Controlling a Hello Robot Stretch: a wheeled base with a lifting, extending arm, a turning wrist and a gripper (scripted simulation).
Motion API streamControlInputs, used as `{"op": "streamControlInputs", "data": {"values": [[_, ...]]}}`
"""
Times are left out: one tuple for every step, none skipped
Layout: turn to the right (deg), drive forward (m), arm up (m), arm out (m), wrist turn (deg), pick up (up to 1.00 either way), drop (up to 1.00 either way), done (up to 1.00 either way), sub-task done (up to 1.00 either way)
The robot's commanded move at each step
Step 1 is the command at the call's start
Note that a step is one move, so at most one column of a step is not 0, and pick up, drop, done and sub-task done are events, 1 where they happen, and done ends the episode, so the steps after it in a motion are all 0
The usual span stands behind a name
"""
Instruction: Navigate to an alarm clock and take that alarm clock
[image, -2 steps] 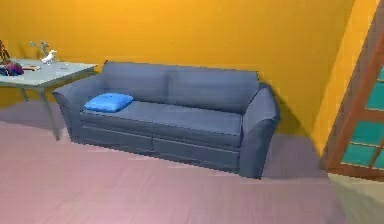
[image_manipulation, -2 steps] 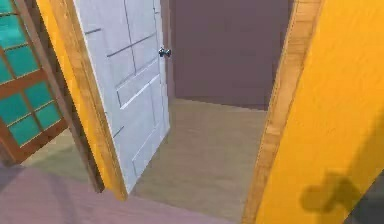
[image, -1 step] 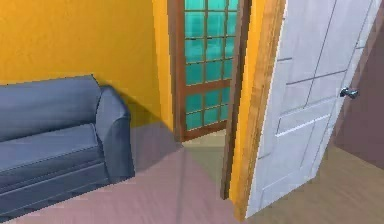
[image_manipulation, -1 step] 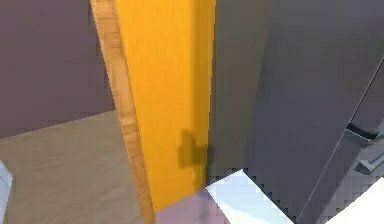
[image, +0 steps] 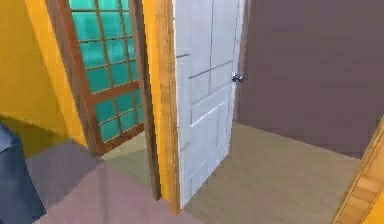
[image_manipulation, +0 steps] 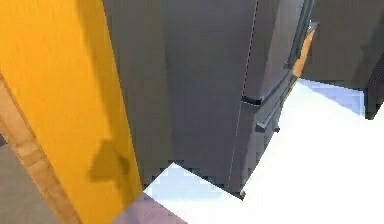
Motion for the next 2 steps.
{"op": "streamControlInputs", "data": {"values": [[0.0,0.5,0.0,0.0,0.0,0.0,0.0,0.0,0.0],[30.0,0.0,0.0,0.0,0.0,0.0,0.0,0.0,0.0]]}}
